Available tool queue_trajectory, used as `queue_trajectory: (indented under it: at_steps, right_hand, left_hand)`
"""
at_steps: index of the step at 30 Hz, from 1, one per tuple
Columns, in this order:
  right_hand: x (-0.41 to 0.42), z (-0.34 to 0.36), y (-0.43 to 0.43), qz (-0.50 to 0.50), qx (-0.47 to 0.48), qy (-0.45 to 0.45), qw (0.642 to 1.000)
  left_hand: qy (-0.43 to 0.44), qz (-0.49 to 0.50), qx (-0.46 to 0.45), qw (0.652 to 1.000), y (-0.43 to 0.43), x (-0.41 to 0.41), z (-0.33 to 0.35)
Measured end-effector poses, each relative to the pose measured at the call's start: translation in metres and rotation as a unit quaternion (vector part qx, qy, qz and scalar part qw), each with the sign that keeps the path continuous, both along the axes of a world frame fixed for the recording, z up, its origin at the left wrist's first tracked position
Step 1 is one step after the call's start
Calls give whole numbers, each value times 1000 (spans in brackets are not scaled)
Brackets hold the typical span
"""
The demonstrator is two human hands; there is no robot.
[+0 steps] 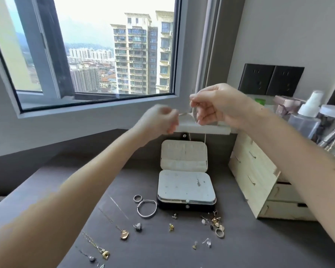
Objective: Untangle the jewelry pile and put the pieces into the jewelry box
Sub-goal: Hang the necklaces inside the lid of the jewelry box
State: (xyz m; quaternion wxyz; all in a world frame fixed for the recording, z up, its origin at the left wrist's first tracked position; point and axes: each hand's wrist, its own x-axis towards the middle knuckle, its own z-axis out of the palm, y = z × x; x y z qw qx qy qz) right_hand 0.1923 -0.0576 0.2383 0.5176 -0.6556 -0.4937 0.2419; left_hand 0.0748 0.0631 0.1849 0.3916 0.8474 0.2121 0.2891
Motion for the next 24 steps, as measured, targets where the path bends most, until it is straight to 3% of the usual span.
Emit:
queue_trajectory:
  at_steps: [2, 6, 9, 11, 17, 24]
  right_hand:
    - [15, 1, 11, -18, 11, -8, 1000]
    - [37, -4, 38, -24, 26, -9, 999]
    - [47, -9, 62, -33, 35, 5, 999]
    - [51, -12, 77, -41, 44, 20, 998]
    - [57, -26, 105, -49, 43, 53, 996]
    - [51, -61, 105, -32, -5, 30, 999]
  left_hand:
    - [76, 39, 130, 988, 18, 16, -36]
    - [188, 40, 263, 945, 41, 41, -114]
    - [160, 68, 386, 906, 47, 49, -150]
    - [114, 78, 411, 901, 48, 52, -162]
    - [6, 70, 286, 956, 47, 58, -176]
    - [-65, 56, 259, 962, 46, 55, -176]
